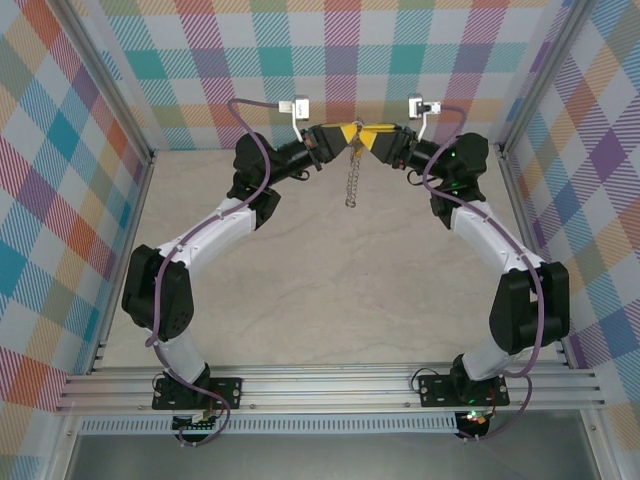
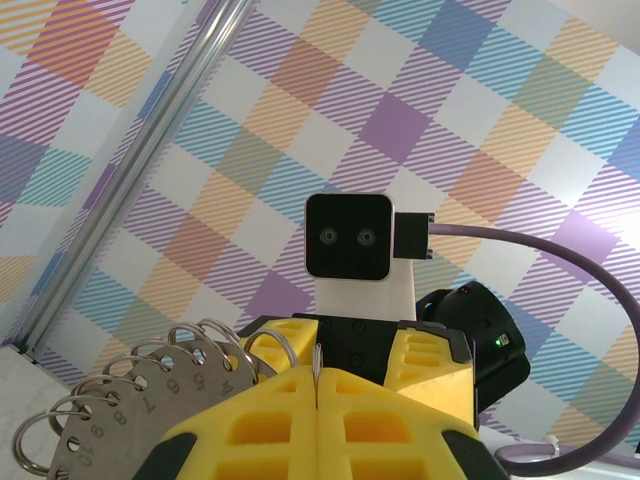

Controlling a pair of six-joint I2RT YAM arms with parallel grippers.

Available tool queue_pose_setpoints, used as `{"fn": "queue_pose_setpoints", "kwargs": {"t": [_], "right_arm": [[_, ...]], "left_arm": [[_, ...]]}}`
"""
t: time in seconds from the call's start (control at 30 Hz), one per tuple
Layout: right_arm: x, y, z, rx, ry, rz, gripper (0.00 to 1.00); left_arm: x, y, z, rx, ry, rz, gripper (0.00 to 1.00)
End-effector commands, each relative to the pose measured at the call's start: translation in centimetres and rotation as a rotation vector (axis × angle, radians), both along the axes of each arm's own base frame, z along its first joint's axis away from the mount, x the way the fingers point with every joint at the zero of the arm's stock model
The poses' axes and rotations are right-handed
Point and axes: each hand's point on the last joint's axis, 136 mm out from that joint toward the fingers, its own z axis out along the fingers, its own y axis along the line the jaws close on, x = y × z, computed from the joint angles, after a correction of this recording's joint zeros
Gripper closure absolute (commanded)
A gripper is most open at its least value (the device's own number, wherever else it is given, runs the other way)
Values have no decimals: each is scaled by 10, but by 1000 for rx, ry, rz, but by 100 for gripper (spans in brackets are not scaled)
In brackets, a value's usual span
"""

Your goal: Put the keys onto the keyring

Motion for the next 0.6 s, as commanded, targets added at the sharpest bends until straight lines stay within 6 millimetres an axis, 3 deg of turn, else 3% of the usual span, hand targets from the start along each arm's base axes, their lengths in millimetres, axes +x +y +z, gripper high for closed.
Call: {"fn": "queue_pose_setpoints", "kwargs": {"t": [0.0,0.57], "right_arm": [[-3,1,19,18,-66,-3,64],[-1,6,16,-2,-52,24,79]], "left_arm": [[-13,3,17,-27,-58,-17,100],[-10,-2,13,-21,-47,-30,100]]}}
